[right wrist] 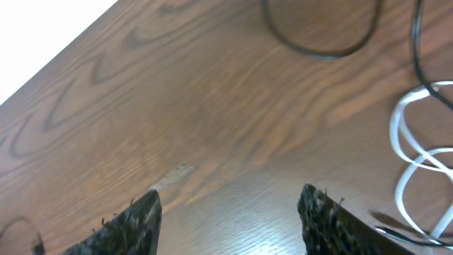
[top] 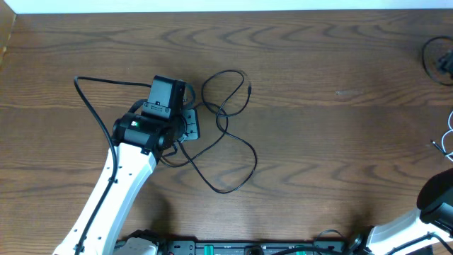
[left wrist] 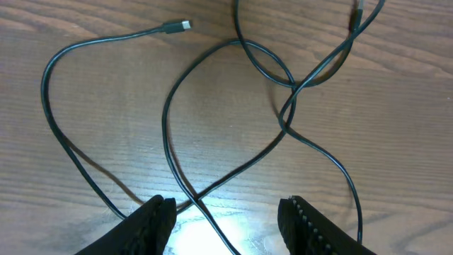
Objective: Untangle cables
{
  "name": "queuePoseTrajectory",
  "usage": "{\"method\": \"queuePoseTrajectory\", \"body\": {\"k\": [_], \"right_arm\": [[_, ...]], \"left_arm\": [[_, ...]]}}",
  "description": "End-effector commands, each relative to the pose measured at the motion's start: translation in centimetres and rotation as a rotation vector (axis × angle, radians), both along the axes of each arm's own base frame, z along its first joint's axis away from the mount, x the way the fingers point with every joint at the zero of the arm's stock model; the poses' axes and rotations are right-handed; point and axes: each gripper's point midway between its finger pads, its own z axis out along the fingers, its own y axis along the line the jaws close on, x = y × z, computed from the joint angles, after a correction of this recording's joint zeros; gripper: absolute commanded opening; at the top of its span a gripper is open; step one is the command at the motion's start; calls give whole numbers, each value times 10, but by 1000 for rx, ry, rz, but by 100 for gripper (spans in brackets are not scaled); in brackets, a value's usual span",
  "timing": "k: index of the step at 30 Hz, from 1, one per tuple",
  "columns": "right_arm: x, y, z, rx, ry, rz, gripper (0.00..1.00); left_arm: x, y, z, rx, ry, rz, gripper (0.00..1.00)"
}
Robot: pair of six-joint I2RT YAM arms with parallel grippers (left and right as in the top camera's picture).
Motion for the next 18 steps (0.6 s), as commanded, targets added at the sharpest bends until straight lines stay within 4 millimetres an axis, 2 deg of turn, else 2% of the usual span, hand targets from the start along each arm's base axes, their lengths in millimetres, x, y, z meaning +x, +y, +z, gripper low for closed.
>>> {"method": "queuePoseTrajectory", "body": {"k": [1, 4, 5, 6, 7, 8, 10, 11, 12, 15, 16, 17, 18], "right_arm": [[4, 57, -4, 2, 48, 204, 61], [5, 120, -13, -3, 100, 396, 67], [6, 150, -18, -13, 111, 489, 75], [6, 175, -22, -14, 122, 554, 78], [5, 189, -25, -14, 128, 587, 80], [3, 217, -32, -14, 136, 653, 81], [-2, 252, -41, -16, 147, 735, 83], [-7, 277, -49, -19, 151, 796, 84], [-10, 290, -54, -21, 152, 827, 85], [-26, 365, -77, -31, 109, 1009, 91], [-32, 389, -80, -10, 83, 1062, 91], [-36, 403, -81, 8, 65, 1087, 91], [-42, 432, -82, 36, 24, 1123, 92]], "left_arm": [[2, 13, 0, 63, -11, 30, 52], [-1, 30, -2, 151, -2, 69, 52], [-3, 38, -3, 188, 5, 92, 52], [-6, 44, -4, 211, 12, 121, 53], [-8, 51, -4, 231, 16, 161, 52], [-12, 63, -4, 257, 31, 228, 53], [-17, 74, -6, 257, 55, 288, 53], [-21, 85, -8, 246, 79, 368, 53], [-24, 91, -10, 243, 94, 408, 53], [-38, 124, -17, 237, 168, 572, 54], [-42, 131, -19, 242, 189, 596, 56], [-43, 133, -20, 240, 198, 604, 56], [-45, 135, -21, 244, 209, 609, 57]]}}
